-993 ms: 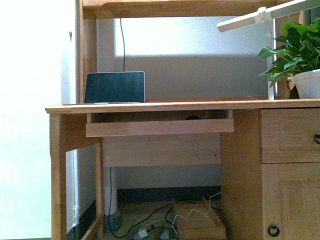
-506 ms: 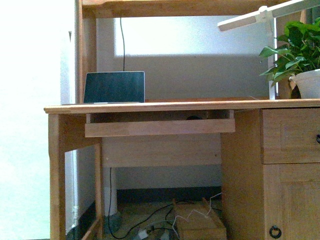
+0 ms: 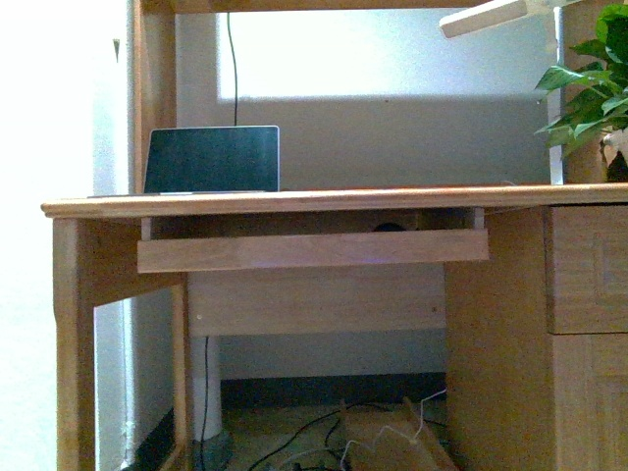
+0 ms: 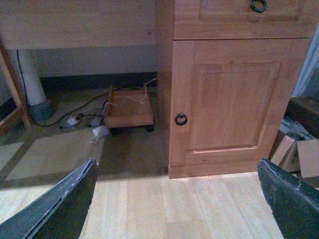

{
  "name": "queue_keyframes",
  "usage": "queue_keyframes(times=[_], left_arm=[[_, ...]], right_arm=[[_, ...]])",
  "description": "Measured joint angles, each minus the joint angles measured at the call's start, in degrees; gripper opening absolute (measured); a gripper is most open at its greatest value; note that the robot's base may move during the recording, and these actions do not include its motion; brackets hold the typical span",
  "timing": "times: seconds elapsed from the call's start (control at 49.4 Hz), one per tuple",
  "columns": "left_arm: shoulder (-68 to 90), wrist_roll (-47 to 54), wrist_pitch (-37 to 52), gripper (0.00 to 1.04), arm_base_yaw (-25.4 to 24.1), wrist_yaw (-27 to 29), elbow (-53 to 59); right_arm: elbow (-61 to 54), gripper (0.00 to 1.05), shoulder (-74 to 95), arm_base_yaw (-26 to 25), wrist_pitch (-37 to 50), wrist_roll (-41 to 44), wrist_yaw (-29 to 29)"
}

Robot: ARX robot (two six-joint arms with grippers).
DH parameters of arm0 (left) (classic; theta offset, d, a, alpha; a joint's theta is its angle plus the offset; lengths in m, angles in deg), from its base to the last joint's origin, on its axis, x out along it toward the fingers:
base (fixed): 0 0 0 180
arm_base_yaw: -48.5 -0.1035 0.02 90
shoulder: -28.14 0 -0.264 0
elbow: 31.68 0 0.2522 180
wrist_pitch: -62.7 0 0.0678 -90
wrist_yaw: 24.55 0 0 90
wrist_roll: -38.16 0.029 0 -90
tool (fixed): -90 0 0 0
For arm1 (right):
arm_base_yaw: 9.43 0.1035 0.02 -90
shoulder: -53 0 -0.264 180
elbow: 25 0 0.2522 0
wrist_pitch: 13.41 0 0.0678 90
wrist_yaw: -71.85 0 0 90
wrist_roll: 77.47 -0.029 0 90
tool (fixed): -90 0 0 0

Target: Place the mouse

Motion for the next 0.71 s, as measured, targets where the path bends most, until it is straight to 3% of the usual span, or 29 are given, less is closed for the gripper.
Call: queue_keyframes(times=[0.709], left_arm=[[0.0, 0.0, 0.0, 0.97, 0.0, 0.0, 0.0]], right_arm=[[0.0, 0.97, 0.1, 0.0, 0.0, 0.0, 0.0]])
